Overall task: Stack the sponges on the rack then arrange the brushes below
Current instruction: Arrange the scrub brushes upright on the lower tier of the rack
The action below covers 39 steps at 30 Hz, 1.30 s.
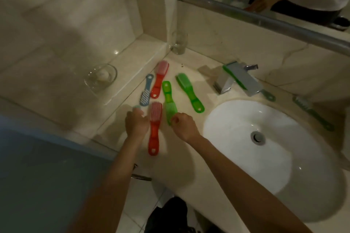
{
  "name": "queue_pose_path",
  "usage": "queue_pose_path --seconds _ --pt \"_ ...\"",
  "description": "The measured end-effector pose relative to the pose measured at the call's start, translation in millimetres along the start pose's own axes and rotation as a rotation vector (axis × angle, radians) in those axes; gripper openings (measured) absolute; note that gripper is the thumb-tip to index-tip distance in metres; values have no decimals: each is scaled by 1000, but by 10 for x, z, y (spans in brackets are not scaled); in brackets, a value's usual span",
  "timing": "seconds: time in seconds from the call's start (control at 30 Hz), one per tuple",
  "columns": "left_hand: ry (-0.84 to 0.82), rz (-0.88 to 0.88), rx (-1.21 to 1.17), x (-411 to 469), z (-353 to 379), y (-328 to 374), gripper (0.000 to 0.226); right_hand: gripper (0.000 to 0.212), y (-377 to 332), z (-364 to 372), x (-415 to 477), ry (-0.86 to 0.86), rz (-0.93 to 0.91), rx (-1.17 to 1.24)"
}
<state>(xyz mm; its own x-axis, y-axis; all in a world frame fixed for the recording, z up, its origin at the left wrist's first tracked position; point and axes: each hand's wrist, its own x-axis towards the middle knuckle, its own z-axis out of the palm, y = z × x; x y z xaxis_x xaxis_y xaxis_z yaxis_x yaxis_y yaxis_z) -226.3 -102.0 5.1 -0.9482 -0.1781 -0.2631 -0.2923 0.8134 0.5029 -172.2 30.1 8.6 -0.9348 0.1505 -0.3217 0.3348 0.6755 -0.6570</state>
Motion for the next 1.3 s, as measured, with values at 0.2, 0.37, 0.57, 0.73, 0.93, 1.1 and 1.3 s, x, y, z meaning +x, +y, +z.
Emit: queue_pose_path --seconds 0.2,0.37,0.57,0.73,0.93,1.1,1.3 --pt "-177 -174 71 294 -57 -282 64 28 -211 201 274 -38 5 -50" --pt "-211 -84 118 386 63 -318 38 28 -212 220 355 -64 24 -94" --pt "-162 52 214 357 5 -276 26 27 -109 99 408 7 22 -85" --pt "-116 238 289 293 -143 38 25 44 -152 -49 412 110 -152 -22" --pt "-322 470 434 243 -239 590 17 25 -77 -270 437 17 -182 -229" --pt "-441 665 317 429 -153 799 14 23 126 -477 364 43 -125 -133" --pt "-97 271 98 745 52 673 47 22 427 -648 332 238 152 162"
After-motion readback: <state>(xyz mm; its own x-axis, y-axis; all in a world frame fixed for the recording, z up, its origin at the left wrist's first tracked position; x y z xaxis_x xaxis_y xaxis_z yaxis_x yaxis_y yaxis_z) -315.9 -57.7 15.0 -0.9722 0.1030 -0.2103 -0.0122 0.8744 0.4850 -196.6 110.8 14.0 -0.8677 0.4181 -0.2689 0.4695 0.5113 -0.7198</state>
